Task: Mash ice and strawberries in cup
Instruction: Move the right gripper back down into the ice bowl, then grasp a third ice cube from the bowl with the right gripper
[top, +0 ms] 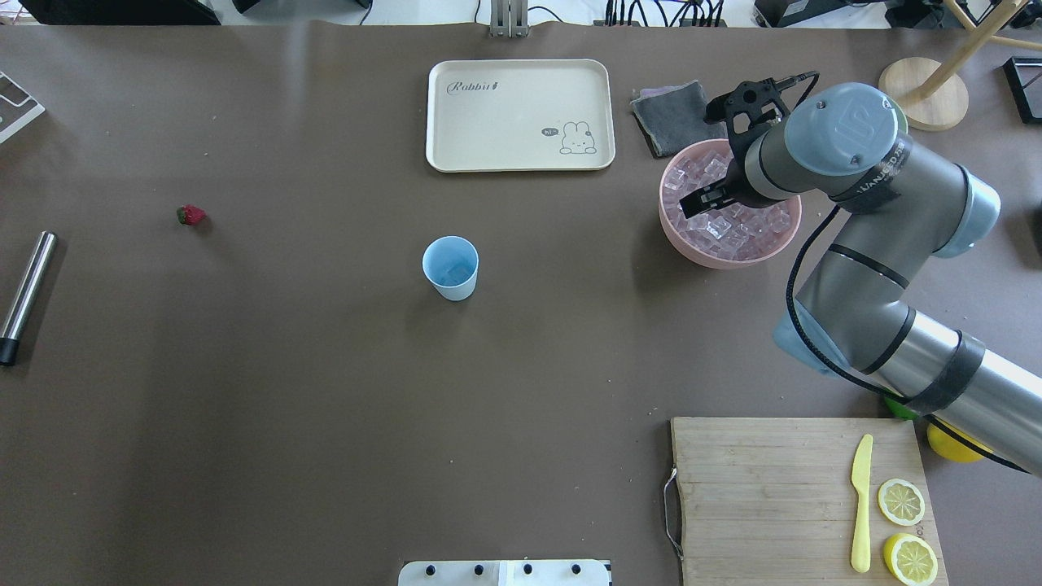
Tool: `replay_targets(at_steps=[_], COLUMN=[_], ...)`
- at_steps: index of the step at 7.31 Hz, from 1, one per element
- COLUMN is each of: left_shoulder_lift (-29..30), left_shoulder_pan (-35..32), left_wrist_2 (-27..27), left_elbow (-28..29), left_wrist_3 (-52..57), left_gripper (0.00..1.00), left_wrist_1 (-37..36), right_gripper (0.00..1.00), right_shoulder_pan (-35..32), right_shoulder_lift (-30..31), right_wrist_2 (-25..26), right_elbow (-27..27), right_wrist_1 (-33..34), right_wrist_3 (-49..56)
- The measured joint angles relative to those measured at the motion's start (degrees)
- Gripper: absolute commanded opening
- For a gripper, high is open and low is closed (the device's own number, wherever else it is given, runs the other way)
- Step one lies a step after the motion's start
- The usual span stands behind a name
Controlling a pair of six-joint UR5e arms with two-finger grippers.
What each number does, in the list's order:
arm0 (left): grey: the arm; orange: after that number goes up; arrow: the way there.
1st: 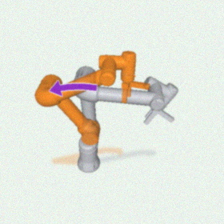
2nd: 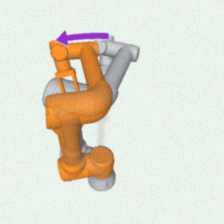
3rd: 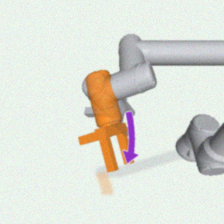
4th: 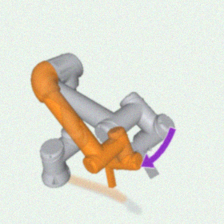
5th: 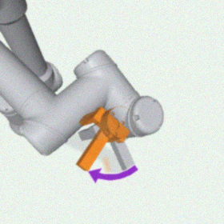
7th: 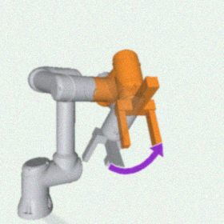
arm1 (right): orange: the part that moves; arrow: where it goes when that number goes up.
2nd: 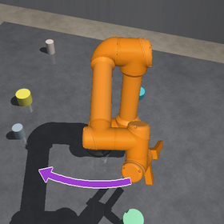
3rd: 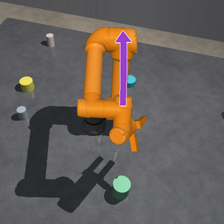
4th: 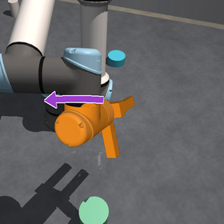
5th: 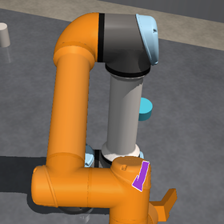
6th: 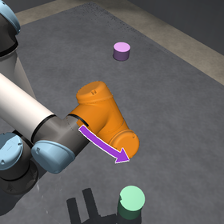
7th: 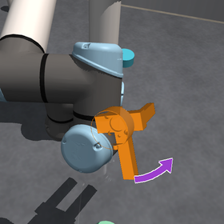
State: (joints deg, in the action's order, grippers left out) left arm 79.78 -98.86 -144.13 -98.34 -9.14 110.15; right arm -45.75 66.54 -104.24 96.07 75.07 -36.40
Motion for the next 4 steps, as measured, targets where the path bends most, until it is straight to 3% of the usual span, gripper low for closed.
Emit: replay_targets(at_steps=[2,3,4], left_shoulder_lift=[0.01,0.04,0.2], left_shoulder_pan=[-0.01,-0.02,-0.02], left_wrist_2=[-0.01,-0.01,-0.01], left_elbow=[-0.22,-0.35,-0.39], left_wrist_3=[0.0,-0.02,-0.06], left_gripper=[0.99,0.99,0.99], left_wrist_1=[0.06,0.06,0.05], right_gripper=[0.93,0.78,0.52], right_shoulder_pan=[-1.77,-1.78,-1.75], right_shoulder_lift=[-0.24,-0.28,-0.28], right_wrist_2=[-4.45,-5.06,-5.37], right_elbow=[-0.82,-0.92,-1.05], right_wrist_1=[-0.24,-0.25,-0.2], right_wrist_3=[3.97,4.58,4.84])
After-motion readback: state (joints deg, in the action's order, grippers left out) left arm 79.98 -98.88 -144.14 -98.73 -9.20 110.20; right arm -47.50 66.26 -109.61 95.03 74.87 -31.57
